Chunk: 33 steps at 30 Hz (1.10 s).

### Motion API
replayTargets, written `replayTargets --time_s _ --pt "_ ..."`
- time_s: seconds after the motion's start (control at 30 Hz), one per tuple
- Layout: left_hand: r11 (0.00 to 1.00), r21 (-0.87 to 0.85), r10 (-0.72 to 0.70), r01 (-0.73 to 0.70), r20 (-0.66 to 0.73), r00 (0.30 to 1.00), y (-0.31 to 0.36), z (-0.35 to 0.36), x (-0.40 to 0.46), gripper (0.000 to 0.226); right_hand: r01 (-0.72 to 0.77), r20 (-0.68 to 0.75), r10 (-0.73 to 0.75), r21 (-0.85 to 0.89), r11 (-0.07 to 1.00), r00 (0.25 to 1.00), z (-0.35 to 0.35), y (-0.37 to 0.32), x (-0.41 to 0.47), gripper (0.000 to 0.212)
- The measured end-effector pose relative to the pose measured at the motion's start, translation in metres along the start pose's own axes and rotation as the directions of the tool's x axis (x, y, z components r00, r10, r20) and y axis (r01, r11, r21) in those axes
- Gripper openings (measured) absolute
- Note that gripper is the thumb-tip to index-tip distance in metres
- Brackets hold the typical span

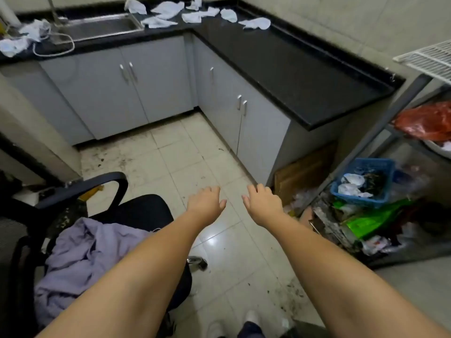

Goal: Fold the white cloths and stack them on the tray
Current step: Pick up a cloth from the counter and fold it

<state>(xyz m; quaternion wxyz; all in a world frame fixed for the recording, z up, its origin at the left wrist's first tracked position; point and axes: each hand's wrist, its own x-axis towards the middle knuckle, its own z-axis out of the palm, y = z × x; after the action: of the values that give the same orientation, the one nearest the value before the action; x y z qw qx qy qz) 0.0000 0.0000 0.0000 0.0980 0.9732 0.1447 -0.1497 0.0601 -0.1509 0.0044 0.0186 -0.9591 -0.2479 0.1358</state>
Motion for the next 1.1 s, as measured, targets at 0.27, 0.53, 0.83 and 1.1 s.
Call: replayTargets --time_s 0.27,0.53,0.83,1.1 --pt "1.000 0.003 -0.011 0.010 0.055 0.998 0.000 0.002 0.033 0.048 -0.009 0.117 0.011 -0.015 1.000 0.993 0.005 0.006 0.038 0.042" --pt "0.999 0.011 -0.038 0.038 0.064 0.997 0.009 -0.045 0.146 0.046 0.023 0.112 -0.022 -0.013 1.000 0.993 -0.035 0.032 0.156 0.043" --pt "0.986 -0.080 -0.142 0.147 0.065 0.988 0.012 -0.102 0.281 0.046 0.123 0.195 -0.107 -0.071 0.990 0.975 -0.088 0.065 0.305 0.047" --pt "0.956 -0.126 -0.262 0.266 0.046 0.964 -0.051 -0.131 0.368 0.045 0.255 0.254 -0.226 -0.089 0.963 0.941 -0.104 0.016 0.431 0.048"
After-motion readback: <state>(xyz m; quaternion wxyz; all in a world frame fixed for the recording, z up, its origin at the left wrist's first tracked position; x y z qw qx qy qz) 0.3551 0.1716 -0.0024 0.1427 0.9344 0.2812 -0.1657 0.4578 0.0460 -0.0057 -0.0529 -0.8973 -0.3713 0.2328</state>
